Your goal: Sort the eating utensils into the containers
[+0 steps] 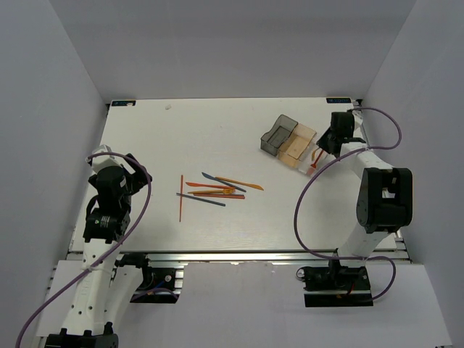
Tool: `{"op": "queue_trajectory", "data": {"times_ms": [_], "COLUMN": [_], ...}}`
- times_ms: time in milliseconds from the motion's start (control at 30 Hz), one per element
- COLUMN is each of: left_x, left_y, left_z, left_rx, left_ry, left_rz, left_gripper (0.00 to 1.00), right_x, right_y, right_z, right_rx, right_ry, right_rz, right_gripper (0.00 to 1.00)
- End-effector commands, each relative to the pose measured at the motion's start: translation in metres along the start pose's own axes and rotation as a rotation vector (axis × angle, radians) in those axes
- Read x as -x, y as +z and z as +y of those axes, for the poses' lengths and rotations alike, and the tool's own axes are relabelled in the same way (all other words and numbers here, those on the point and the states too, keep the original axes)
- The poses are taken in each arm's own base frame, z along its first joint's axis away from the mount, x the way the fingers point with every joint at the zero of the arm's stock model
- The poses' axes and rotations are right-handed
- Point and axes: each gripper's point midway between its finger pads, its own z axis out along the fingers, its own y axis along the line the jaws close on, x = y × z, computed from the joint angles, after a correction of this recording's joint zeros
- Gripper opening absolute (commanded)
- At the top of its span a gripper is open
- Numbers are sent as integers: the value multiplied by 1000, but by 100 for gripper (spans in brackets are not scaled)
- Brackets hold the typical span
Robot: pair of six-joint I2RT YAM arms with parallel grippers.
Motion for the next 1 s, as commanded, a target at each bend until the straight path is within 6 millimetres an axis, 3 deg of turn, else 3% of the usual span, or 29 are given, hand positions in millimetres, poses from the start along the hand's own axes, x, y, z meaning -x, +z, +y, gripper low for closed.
{"op": "queue_trajectory", "data": {"times_ms": [0, 267, 333, 400, 467, 567, 600, 700, 833, 867, 967], "left_x": [0, 0, -1, -1, -1, -1, -1, -1, 0, -1, 0], "left_y": [0, 0, 0, 0, 0, 0, 0, 0, 0, 0, 0], "left_z": [-4, -4, -4, -4, -4, -4, -4, -3, -4, -4, -4], "left_rx": [-19, -19, -17, -19, -19, -19, -19, -17, -19, -20, -19], "left_ry": [6, 5, 6, 6, 6, 6, 6, 6, 5, 6, 6], "left_rz": [2, -1, 2, 2, 2, 2, 2, 3, 1, 3, 1], "left_gripper": [98, 98, 98, 98, 98, 98, 98, 98, 98, 98, 98], "right_x": [0, -11, -10, -8, -6, 0, 2, 12, 29, 38, 31], "right_y": [-11, -5, -5, -5, -7, -11, -14, -25, -52, -64, -87], "right_z": [-5, -6, -4, -3, 0, 1, 2, 5, 27, 38, 78], "right_rx": [17, 31, 37, 38, 48, 46, 47, 61, 141, 169, 268], "right_ry": [14, -6, -9, -9, -12, -15, -16, -11, -21, -42, -172], "right_rz": [-31, 0, 2, 0, -3, -12, -17, -45, -95, -126, -122], "right_gripper": [0, 0, 8, 27, 30, 45, 54, 57, 57, 58, 58]}}
